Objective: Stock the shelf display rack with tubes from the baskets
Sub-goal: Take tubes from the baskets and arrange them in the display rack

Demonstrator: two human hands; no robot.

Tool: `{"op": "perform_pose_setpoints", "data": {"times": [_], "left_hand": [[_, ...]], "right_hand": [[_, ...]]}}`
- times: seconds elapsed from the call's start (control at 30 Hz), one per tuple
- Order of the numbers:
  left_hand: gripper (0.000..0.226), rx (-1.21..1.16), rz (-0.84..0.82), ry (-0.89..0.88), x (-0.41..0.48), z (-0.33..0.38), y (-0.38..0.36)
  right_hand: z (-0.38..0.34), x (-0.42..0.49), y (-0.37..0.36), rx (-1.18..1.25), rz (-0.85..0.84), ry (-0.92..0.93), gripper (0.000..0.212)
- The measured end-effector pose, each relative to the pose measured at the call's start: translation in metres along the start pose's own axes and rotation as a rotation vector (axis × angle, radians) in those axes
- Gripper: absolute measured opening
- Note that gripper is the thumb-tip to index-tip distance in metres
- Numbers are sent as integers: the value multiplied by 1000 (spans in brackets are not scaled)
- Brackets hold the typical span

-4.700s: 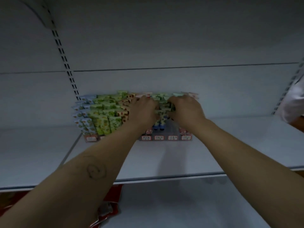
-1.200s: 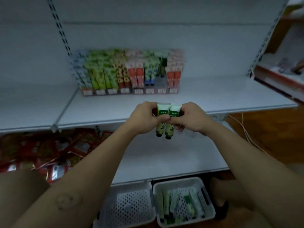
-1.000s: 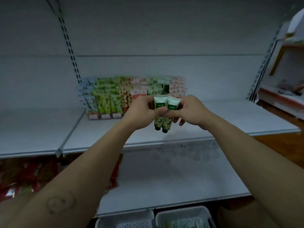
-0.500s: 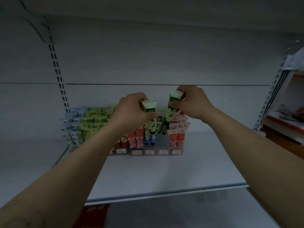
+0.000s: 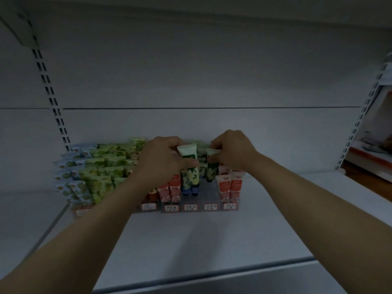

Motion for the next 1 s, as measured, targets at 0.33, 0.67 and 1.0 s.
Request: {"op": "perform_pose_setpoints", "data": {"times": [0.33, 0.67, 1.0], "left_hand": [[26, 87, 16, -45, -2, 10, 6], [26, 9, 74, -123, 7, 40, 2], [25, -153, 158, -110, 22, 26, -4]], "right_hand": [[0, -4, 0, 41, 107, -25, 40], [-10, 8, 4, -231, -76, 87, 17], [-8, 19, 1, -309, -167, 134, 32]]}}
Point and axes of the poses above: each hand's wrist, its own x-axis towards the middle knuckle, its own y-axis out of the back of the hand, z = x × y, the point moved 1 cm from there along x, towards the middle knuckle, and after that the axes turned 12 degrees about y, right-handed, at the moved point
